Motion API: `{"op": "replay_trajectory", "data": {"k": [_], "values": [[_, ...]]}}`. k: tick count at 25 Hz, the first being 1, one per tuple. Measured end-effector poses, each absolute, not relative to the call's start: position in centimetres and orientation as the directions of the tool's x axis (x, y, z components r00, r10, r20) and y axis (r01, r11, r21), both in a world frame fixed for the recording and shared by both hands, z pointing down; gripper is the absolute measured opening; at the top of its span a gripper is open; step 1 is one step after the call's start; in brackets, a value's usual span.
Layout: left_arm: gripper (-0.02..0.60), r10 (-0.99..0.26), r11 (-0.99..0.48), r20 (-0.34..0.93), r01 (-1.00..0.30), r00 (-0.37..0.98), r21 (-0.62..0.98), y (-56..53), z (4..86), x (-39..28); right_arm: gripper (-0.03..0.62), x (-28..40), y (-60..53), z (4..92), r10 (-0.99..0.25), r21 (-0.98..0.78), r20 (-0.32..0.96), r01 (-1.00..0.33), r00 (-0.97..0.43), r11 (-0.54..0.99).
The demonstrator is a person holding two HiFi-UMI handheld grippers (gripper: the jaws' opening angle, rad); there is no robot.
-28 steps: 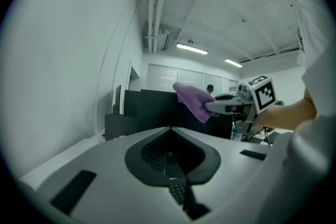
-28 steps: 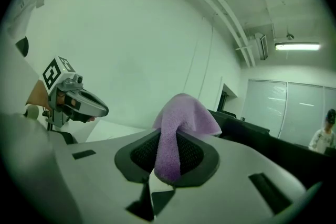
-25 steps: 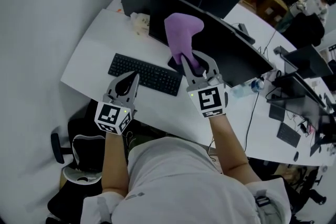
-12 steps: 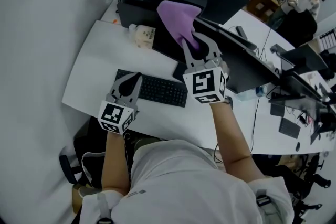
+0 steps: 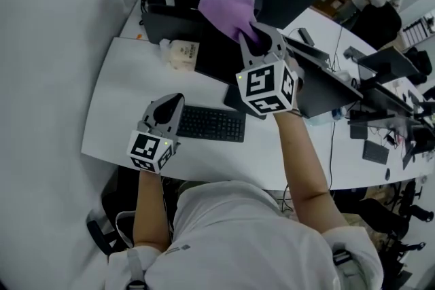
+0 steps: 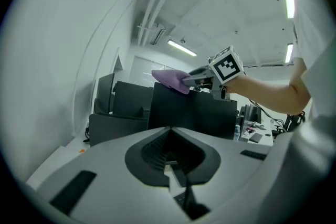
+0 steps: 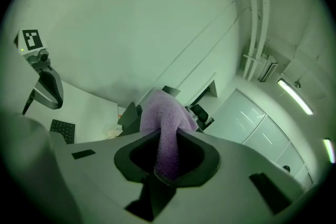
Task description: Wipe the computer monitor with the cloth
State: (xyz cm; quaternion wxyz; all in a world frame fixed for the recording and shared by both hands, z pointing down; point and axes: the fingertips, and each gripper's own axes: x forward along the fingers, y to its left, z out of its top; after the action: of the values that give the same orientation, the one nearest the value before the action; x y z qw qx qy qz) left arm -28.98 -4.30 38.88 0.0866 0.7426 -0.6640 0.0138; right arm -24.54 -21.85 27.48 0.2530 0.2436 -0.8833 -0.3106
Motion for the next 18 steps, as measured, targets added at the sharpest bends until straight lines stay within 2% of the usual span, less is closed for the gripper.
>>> {"op": "replay_trajectory", "data": {"k": [9, 18], "values": [[0.0, -0.981, -0.132, 0.127, -0.982, 0.149, 0.132, -5.9, 39.5, -29.7, 0.074, -27.1, -23.4, 28.2, -0.604, 0.699, 0.332, -0.24, -0.725, 0.674], [0.0, -0.978, -0.143, 0.13, -0.981, 0.16, 0.134, -6.1, 39.8, -29.3, 0.074, -26.7, -23.5, 28.5, -0.59, 0.687, 0.37, -0.216, -0.718, 0.693]]}}
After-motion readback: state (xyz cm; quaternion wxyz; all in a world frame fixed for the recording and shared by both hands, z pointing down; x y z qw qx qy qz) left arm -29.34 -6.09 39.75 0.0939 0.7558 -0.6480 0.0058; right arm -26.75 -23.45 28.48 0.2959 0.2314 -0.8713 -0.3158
